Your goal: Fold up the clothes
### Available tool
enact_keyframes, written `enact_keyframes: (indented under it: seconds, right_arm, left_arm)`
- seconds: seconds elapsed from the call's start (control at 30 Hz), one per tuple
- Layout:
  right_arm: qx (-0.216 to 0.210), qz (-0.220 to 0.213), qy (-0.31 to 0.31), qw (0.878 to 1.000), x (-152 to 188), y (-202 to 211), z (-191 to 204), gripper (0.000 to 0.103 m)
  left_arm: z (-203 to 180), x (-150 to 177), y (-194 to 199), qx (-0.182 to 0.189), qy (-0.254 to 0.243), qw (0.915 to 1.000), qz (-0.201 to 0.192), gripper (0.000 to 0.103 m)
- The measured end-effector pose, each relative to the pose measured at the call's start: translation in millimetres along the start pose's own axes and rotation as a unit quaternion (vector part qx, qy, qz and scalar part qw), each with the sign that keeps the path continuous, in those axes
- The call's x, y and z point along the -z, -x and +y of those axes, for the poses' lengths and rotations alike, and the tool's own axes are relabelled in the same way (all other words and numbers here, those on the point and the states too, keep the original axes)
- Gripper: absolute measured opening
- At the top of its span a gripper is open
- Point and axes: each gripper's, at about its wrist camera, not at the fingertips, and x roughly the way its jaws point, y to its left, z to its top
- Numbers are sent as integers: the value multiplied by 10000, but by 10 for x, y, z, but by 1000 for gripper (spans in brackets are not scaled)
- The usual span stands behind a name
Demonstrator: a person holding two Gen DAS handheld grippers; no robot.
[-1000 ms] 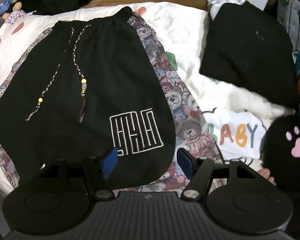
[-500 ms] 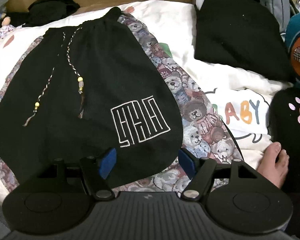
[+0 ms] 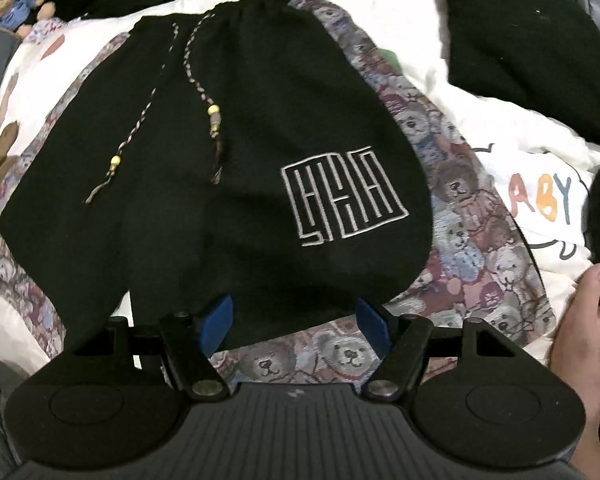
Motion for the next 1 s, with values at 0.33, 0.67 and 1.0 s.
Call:
enact_keyframes:
  seconds: [0.33,0.67,1.0]
  right_arm:
    - [-287,109,181,9994,70,-103,243,73]
    - [-253,542,304,9977,289,-327,340,73]
    - [-337,435,342,9979,306,-255,379,73]
  left_arm:
    - [9,60,-266,236,-215,9995,71,37]
    - [-10,147,-220,376,-342,9985,203,8]
    - [20,51,98,188,-524,9984,-77,21]
